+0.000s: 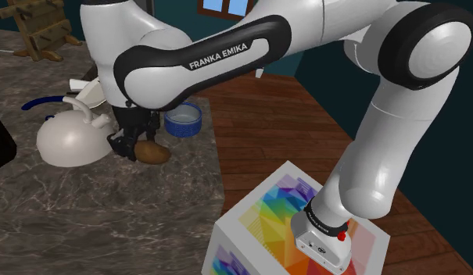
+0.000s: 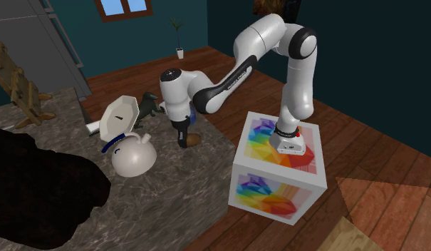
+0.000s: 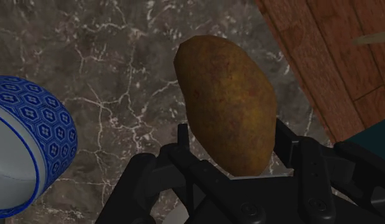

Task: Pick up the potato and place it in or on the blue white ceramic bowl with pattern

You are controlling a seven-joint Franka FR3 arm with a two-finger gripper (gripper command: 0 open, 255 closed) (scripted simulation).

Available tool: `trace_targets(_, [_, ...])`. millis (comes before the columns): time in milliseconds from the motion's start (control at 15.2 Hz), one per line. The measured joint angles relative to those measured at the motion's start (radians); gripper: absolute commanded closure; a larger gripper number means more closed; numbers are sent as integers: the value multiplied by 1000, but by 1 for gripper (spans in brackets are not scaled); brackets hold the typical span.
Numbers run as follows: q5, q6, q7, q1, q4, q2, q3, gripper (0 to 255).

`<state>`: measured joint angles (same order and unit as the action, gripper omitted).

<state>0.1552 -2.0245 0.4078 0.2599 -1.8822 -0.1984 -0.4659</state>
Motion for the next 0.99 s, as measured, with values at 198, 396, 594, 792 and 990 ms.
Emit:
trace_targets(198, [-8,39,-8,-2,29,12,-2,255])
trace_targets(396, [-16,76,-16,-3,55,24,-3,255])
trace_targets(594, [-25,112,-23,-5,79,38,-4,255])
trace_targets(792, [-30,147,-29,-6,107,47,-5,255])
trace_targets(990, [-32,186,-33,-5,145,48,-6,255])
